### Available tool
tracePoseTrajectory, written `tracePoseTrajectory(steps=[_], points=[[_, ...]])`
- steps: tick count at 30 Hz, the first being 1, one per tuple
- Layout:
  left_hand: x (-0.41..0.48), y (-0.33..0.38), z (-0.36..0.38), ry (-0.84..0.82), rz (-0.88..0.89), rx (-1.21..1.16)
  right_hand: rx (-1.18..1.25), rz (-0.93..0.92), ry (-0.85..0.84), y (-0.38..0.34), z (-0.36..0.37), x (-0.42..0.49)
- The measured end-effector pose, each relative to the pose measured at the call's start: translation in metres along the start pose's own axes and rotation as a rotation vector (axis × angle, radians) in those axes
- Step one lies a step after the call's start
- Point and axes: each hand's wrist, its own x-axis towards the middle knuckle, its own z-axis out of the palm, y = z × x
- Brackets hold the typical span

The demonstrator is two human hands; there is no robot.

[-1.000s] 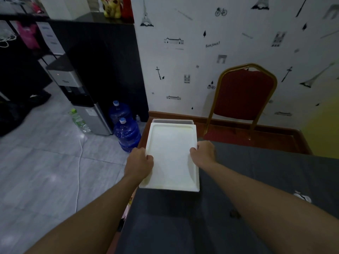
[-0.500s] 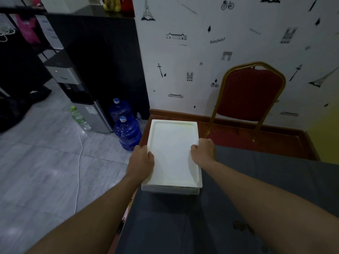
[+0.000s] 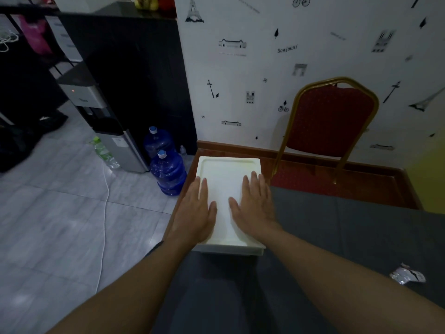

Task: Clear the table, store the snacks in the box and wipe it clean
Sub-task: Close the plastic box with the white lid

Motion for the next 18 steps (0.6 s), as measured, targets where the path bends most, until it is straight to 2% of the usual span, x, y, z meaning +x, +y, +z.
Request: tracePoseTrajectory(steps=[2,4,18], points=[[-0.001,-0.002,0.015,-0.055,0.045,0.111,-0.071,-0.015,-0.019,0.000,0.009,-0.003],[-0.001,-0.007,0.025,-0.040,0.047,0.176,-0.106,-0.016,-0.007,-0.001,0.013,-0.003],[0.038,-0.003,0.014,-0.038,0.051,0.175,-0.109,-0.046,0.045,-0.003,0.019,0.006]])
